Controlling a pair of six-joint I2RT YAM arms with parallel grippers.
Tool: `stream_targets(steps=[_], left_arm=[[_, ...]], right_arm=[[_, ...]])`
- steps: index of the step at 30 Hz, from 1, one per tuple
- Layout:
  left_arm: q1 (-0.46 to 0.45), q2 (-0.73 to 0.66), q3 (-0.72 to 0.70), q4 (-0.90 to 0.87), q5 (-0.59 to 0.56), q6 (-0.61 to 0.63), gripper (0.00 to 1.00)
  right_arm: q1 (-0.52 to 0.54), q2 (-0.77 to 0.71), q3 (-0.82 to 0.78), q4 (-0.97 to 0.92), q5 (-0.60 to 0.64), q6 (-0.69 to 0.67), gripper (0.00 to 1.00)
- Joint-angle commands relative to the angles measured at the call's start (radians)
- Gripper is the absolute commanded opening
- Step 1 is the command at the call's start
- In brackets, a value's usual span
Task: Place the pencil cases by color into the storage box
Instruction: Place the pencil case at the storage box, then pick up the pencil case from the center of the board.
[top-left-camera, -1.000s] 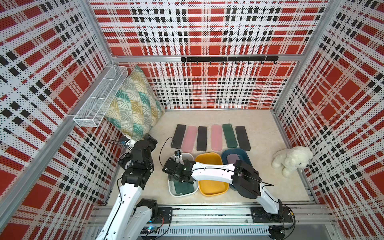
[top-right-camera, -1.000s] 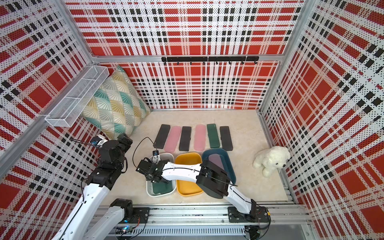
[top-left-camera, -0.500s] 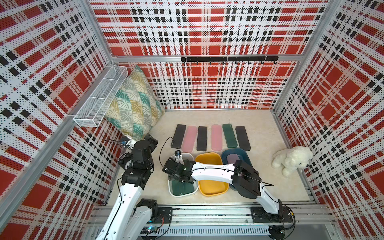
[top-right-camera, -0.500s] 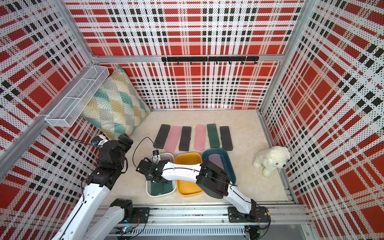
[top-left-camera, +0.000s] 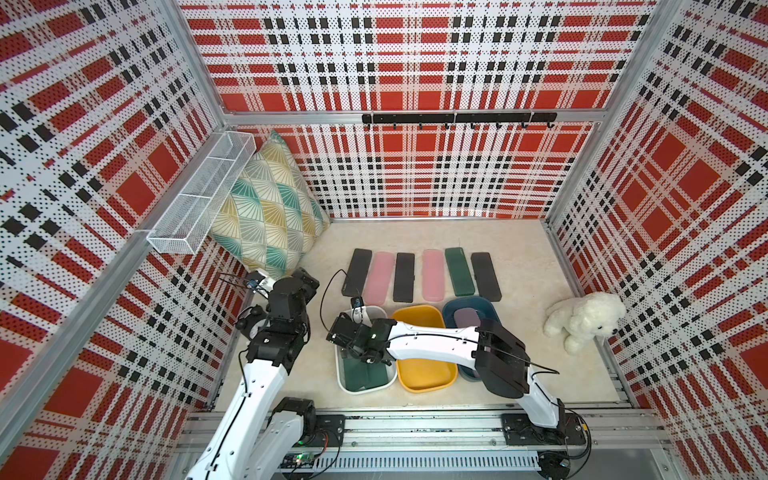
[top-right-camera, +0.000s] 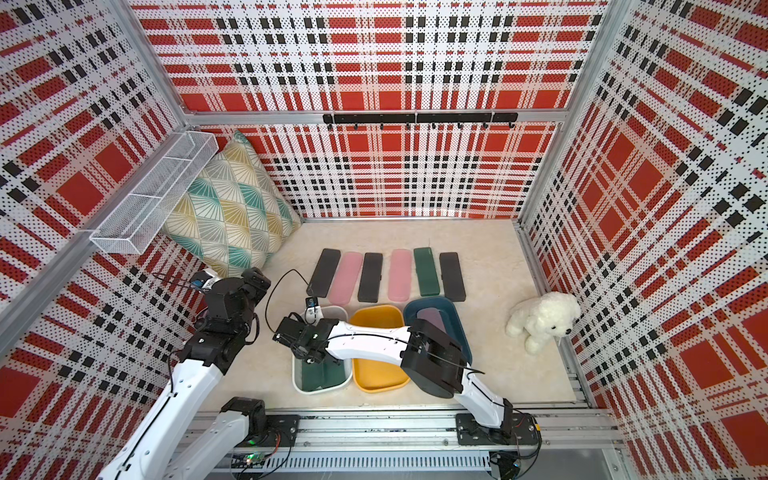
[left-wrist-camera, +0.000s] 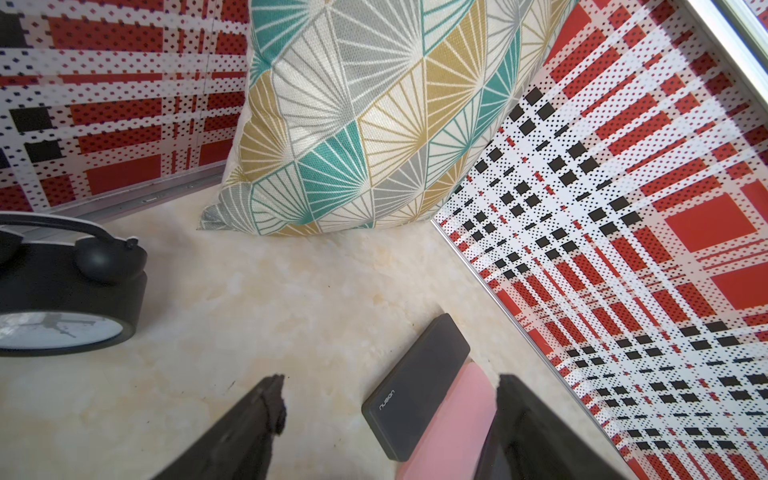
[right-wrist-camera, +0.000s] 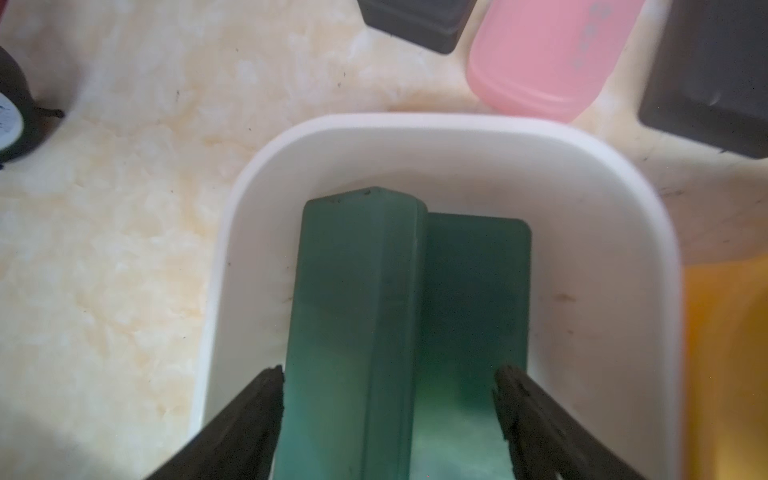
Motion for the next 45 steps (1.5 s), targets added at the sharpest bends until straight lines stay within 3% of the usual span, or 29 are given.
stream_targets(steps=[1,9,16,22,26,37,45], left_arm=[[-0.027,0.038,0.004,0.021,0.006,-0.006,0.84],[-0.067,0.222,0.052,0.121,0.087,0.091,0.84],[-0.069,0.413,0.151,0.167,0.216,0.222,0.84],[-0.076,0.635,0.306,0.126,0.324,0.350,0.83],[-0.099,0.753,0.408,0.090,0.287,0.448,0.83],[-0.096,0.999,0.678,-0.058,0.357,0.701,0.83],[-0.054,1.148,0.845,-0.190,0.445,0.786,0.84]], right_arm=[[-0.009,-0.130,-0.054,-0.032,0.083,-0.042,0.86],[-0.115,-0.355,-0.300,0.025,0.104,-0.097,0.86],[-0.213,-0.446,-0.385,0.074,0.056,-0.195,0.86],[-0.305,-0.503,-0.454,0.126,-0.011,-0.266,0.86],[-0.360,-0.538,-0.489,0.137,-0.041,-0.308,0.87],[-0.507,-0.679,-0.627,0.192,-0.132,-0.369,0.88],[-0.547,-0.707,-0.666,0.197,-0.158,-0.389,0.89]])
